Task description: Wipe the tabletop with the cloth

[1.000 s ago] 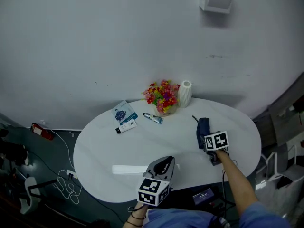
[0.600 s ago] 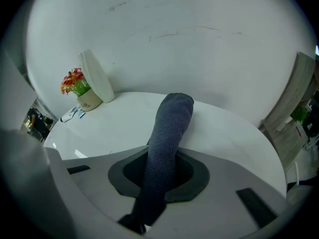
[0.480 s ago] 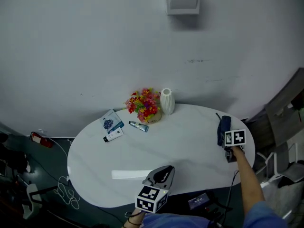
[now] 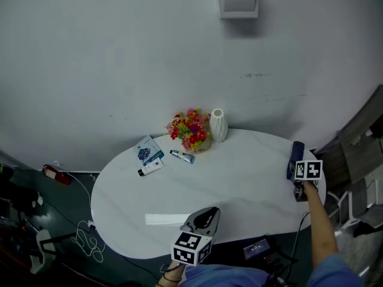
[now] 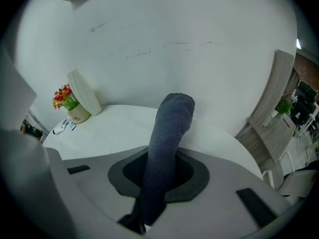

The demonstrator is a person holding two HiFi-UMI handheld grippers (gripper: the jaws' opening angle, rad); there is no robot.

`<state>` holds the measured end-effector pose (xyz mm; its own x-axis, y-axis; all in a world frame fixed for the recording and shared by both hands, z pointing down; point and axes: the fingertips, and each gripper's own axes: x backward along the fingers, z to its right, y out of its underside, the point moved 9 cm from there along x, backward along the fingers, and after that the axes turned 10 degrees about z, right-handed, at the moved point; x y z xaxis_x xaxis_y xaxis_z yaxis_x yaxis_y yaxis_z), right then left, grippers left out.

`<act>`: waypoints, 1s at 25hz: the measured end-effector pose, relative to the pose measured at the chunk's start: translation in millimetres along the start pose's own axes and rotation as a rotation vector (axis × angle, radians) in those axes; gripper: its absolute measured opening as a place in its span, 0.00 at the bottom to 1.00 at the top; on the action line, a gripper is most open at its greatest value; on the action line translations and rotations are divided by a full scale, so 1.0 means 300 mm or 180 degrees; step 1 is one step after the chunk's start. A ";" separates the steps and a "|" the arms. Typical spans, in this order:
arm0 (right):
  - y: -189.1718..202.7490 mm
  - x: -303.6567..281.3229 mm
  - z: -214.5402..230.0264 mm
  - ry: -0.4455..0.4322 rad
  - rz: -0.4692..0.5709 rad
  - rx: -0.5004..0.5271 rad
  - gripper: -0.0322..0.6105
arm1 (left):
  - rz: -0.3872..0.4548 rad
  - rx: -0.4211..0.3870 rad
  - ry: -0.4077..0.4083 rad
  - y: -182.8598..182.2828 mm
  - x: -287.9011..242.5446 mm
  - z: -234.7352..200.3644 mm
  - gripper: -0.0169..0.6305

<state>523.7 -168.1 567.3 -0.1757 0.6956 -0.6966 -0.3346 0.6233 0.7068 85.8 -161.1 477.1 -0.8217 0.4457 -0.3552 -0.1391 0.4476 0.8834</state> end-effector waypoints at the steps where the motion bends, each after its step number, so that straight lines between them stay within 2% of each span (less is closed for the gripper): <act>1: -0.001 0.010 -0.032 -0.0042 0.0018 0.0025 0.16 | 0.0019 0.0008 -0.0016 -0.001 0.015 -0.010 0.06; 8: 0.043 0.100 -0.359 -0.0430 0.0123 0.0503 0.16 | 0.0156 0.0060 -0.0203 0.015 0.193 -0.119 0.06; 11: 0.079 0.137 -0.532 -0.0582 0.0154 0.0569 0.16 | 0.0158 0.0065 -0.0325 0.049 0.307 -0.182 0.06; 16: 0.142 0.188 -0.852 -0.0925 0.0179 0.0496 0.16 | 0.0196 0.0207 -0.0573 0.113 0.515 -0.307 0.06; 25: 0.286 0.231 -1.490 -0.1741 0.0015 0.0927 0.16 | 0.0343 0.0401 -0.1096 0.209 0.890 -0.533 0.06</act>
<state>68.8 -226.2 524.5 0.3493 0.7329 -0.5839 -0.0548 0.6380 0.7680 -230.7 -138.1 486.6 -0.5912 0.7201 -0.3632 0.0247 0.4662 0.8843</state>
